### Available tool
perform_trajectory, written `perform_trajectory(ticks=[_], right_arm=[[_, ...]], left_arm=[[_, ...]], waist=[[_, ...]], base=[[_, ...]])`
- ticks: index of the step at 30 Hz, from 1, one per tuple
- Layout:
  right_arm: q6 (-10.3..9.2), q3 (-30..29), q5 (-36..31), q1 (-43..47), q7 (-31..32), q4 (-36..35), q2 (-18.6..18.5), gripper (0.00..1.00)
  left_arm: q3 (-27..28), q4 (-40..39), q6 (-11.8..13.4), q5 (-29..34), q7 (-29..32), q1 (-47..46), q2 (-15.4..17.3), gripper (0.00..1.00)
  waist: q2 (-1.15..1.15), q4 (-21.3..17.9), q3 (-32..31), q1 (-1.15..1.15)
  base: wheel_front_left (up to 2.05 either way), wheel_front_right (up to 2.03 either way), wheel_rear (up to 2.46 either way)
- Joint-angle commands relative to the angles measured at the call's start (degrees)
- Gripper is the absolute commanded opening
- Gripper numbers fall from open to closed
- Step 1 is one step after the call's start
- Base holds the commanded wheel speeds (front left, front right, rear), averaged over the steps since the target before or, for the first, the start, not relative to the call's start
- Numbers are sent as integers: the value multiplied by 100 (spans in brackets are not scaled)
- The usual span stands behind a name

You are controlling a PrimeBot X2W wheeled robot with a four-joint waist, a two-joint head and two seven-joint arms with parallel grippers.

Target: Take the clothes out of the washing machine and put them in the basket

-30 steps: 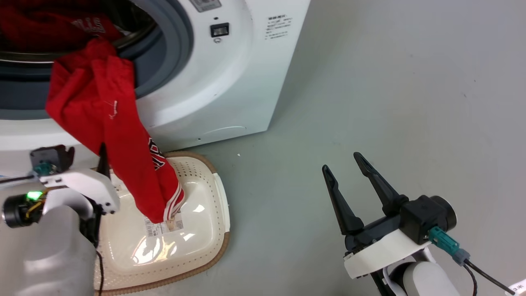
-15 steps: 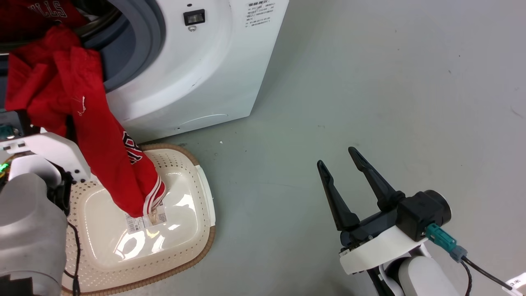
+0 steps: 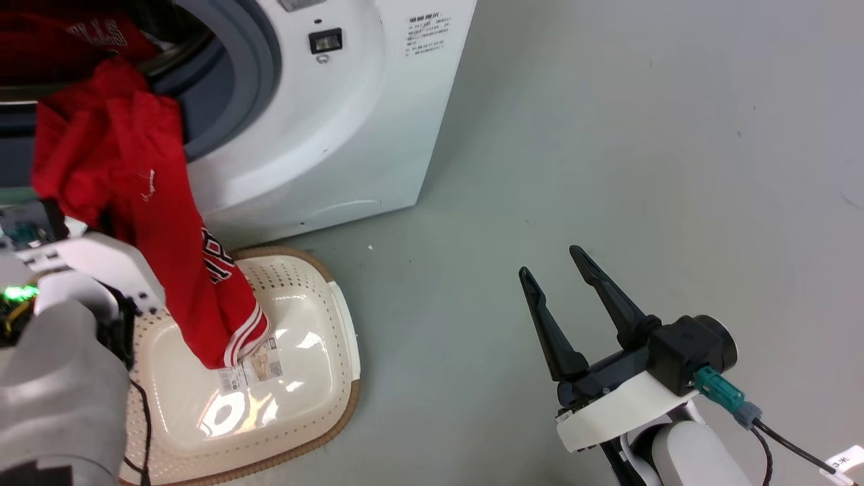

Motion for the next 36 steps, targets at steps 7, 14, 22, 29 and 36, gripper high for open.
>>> perform_trajectory(ticks=[7,14,22,29,36], right_arm=[[-4,-107,-135,138,131,-11,10,100],[-4,-244,-252,329,325,-121,10,100],[-4,-391,-321,579,487,-244,10,100],[-4,-484,-394,743,617,-389,10,100],[-4,-495,-438,632,679,-577,10,100]], left_arm=[[99,-853,28,-152,-161,786,-379,0],[252,-2664,9,-114,-166,1887,-870,0],[210,-4323,-53,89,-161,2759,-1343,0],[18,-5473,-45,199,-155,3584,-1599,0],[-348,-5596,-35,113,-155,3995,-1667,0]], waist=[[0,310,-628,0],[0,585,-1063,0],[0,862,-1383,0],[0,1032,-1475,0],[0,1148,-1071,0]], base=[[0,0,0],[0,0,0],[0,0,0],[0,0,0],[0,0,0]])
